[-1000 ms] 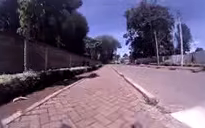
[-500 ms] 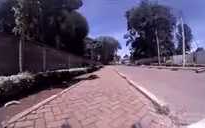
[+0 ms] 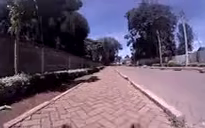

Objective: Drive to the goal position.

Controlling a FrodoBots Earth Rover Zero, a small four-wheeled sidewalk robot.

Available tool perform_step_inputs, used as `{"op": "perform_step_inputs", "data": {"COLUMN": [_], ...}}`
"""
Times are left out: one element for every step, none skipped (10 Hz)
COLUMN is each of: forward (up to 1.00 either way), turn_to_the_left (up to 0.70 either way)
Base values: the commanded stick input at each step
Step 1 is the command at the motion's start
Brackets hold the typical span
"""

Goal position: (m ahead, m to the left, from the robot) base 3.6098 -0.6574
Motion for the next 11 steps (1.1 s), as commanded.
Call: {"op": "perform_step_inputs", "data": {"forward": [0.70,0.70,0.70,0.70,0.70,0.70,0.70,0.70,0.70,0.70,0.70], "turn_to_the_left": [0.00,0.00,-0.06,-0.14,-0.22,-0.29,-0.35,-0.35,-0.35,-0.35,-0.35]}}
